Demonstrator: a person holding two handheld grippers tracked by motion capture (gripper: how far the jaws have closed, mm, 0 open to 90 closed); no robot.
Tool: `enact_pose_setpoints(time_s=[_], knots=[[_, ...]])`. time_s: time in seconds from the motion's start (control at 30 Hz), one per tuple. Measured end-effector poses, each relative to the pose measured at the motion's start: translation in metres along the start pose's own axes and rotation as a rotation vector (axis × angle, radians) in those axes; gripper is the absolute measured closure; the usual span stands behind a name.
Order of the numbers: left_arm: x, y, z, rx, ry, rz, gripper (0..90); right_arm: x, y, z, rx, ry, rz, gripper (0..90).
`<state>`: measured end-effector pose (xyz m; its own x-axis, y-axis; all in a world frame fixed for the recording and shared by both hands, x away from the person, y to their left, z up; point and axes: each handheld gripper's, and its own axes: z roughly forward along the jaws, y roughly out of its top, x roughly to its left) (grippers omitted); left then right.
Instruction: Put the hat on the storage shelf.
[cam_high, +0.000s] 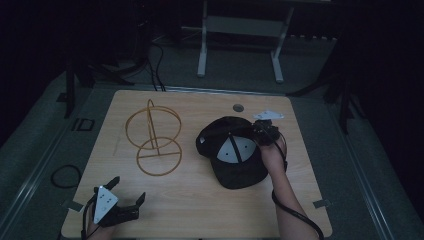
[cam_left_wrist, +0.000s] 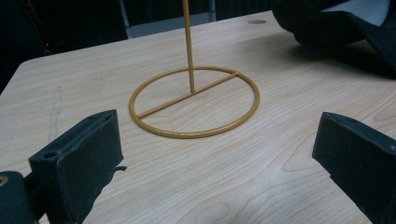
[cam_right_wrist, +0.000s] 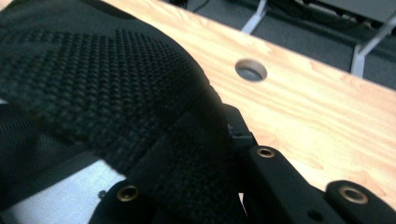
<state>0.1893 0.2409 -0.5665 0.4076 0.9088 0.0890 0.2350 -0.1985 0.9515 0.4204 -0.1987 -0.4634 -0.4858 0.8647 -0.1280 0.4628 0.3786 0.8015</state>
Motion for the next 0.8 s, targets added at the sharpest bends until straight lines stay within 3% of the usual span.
enact_pose_setpoints(time_s=[0.2,0.37,0.53,0.67,0.73,0.8], knots=[[0.000,0.001,0.000,0.006,0.007,-0.018,1.9,0.009,0.019,-0.023,-0.082,0.040,0.007,89.8],[-0.002,0.004,0.001,0.005,-0.018,-0.062,1.8,0.013,0.033,-0.043,-0.139,0.034,-0.014,89.8],[-0.009,0.007,0.003,0.006,-0.038,-0.066,1.8,0.014,0.043,-0.060,-0.178,0.011,-0.038,89.8],[-0.015,0.013,0.005,0.041,-0.085,-0.102,1.9,0.012,0.048,-0.073,-0.203,-0.011,-0.040,89.8],[-0.020,0.019,0.005,0.066,-0.104,-0.097,1.9,0.010,0.050,-0.080,-0.219,-0.004,-0.033,89.8],[-0.027,0.025,0.004,0.041,-0.149,-0.089,1.9,0.011,0.052,-0.087,-0.232,-0.008,-0.034,89.8]])
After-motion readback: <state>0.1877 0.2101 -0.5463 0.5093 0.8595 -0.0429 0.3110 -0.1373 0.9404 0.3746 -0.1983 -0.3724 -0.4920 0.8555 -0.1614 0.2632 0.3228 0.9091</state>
